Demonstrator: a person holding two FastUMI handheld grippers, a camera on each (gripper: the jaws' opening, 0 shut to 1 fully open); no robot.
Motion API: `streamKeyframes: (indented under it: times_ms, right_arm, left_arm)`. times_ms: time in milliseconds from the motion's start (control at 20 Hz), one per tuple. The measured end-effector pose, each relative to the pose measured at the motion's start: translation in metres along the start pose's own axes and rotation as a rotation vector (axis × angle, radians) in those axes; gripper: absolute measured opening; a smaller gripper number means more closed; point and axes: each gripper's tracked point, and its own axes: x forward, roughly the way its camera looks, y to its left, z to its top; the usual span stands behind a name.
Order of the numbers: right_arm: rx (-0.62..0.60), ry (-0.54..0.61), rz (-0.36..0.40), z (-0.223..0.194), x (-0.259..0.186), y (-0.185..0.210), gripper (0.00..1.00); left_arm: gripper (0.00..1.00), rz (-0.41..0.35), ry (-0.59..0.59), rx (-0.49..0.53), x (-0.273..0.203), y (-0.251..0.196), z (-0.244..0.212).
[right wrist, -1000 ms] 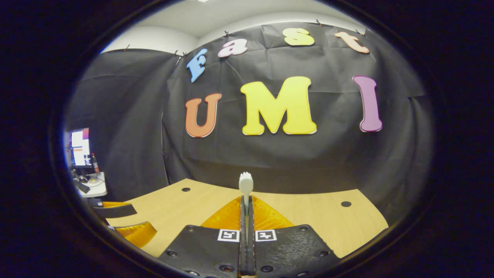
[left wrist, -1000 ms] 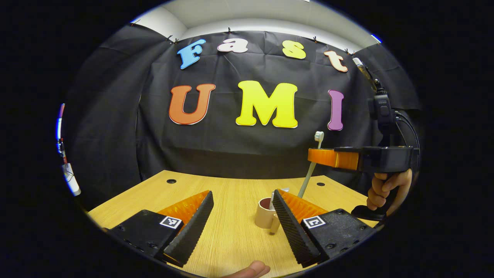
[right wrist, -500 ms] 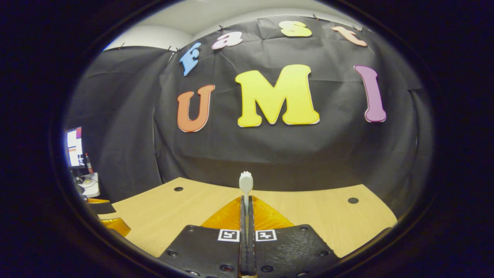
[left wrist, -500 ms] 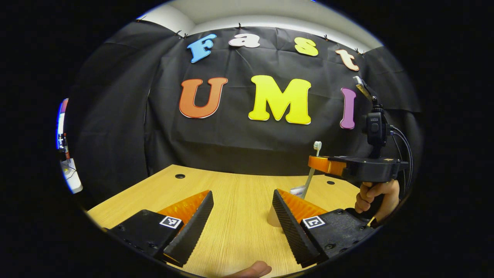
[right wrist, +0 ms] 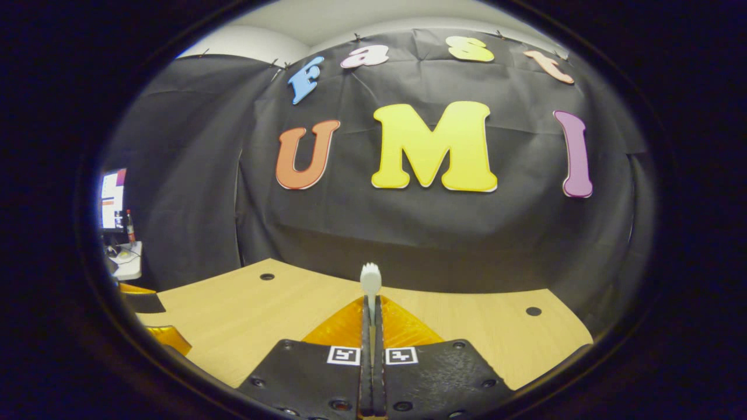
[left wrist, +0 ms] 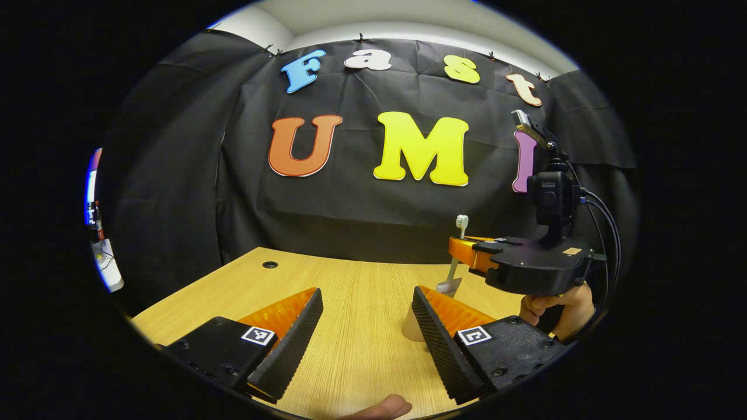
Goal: Put the toothbrush and toothpaste on the desktop into the cup, then pick up the cup and place it on the coaster on the desktop.
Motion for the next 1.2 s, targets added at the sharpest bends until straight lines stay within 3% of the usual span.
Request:
streamKeyframes:
  times_ms: [100, 150, 200, 250, 300, 450, 600, 900, 1200]
  right_arm:
    - [0.008, 0.03, 0.009, -0.008, -0.001, -0.001, 0.05]
    - [0.004, 0.03, -0.001, -0.009, -0.005, -0.005, 0.14]
    - [-0.001, 0.019, -0.017, -0.007, -0.008, -0.009, 0.3]
    - [-0.007, 0.006, -0.021, -0.006, -0.011, -0.01, 0.37]
    - [-0.019, 0.004, -0.032, -0.007, -0.014, -0.013, 0.58]
    - [-0.045, -0.009, -0.048, -0.007, -0.029, -0.019, 0.9]
    - [-0.038, -0.049, -0.067, 0.004, -0.05, -0.03, 0.96]
    - [0.009, -0.112, -0.135, 0.021, -0.115, -0.077, 0.94]
    - [-0.046, -0.192, -0.267, 0.031, -0.187, -0.147, 0.95]
  left_arm:
    - [0.98, -0.005, 0.01, -0.002, 0.001, -0.002, -0.003]
    - [0.98, -0.005, 0.014, 0.001, 0.002, -0.003, -0.006]
    - [0.98, -0.002, 0.02, 0.005, 0.003, -0.003, -0.008]
    - [0.98, 0.002, 0.029, 0.007, 0.004, -0.004, -0.012]
    - [0.98, 0.004, 0.041, 0.009, 0.007, -0.004, -0.016]
    - [0.98, -0.003, 0.065, 0.014, 0.014, -0.008, -0.024]
    - [0.98, 0.008, 0.062, 0.024, 0.017, -0.011, -0.03]
    - [0.98, 0.003, 0.083, 0.025, 0.02, -0.027, -0.037]
    - [0.98, -0.055, 0.162, 0.026, 0.03, -0.061, -0.056]
